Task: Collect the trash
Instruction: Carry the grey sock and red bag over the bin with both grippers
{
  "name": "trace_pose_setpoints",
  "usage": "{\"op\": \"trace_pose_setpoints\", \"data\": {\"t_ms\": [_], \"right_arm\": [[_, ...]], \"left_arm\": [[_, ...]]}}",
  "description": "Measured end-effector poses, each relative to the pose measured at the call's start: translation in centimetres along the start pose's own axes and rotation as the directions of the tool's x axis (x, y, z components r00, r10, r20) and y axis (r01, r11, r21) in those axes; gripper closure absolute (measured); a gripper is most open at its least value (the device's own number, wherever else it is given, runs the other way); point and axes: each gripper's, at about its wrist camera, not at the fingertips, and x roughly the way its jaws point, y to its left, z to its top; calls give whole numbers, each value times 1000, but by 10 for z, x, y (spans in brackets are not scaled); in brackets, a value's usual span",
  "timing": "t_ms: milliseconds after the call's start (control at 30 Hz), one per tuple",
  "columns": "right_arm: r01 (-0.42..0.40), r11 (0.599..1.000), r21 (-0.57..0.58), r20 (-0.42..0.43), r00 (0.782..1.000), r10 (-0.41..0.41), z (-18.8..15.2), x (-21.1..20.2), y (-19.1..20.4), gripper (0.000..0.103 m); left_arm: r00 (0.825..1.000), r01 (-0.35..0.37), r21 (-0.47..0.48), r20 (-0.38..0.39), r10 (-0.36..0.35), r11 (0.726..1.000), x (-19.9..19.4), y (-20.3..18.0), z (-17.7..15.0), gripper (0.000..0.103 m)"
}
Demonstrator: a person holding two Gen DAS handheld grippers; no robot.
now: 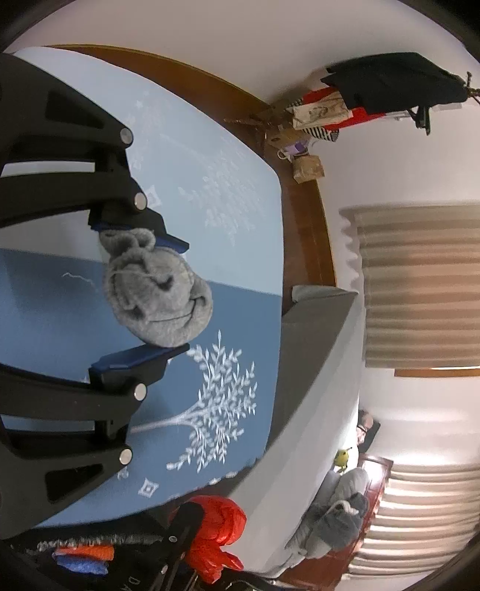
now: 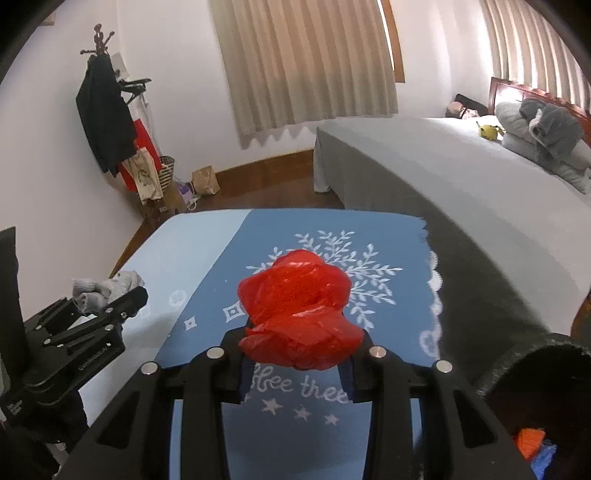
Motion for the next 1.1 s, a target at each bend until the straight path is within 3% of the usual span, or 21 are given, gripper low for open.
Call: {"op": "trace_pose_setpoints", "data": {"t_ms": [500, 1100], "right_arm": [[27, 1000, 6, 86, 996, -27, -3, -81, -26, 66], [102, 994, 36, 161, 981, -106, -18, -153, -57, 66]], "left_arm": [[995, 82, 49, 55, -85, 995, -57, -53, 4, 56], [974, 190, 125, 102, -203, 974, -116, -117, 0, 55]]}}
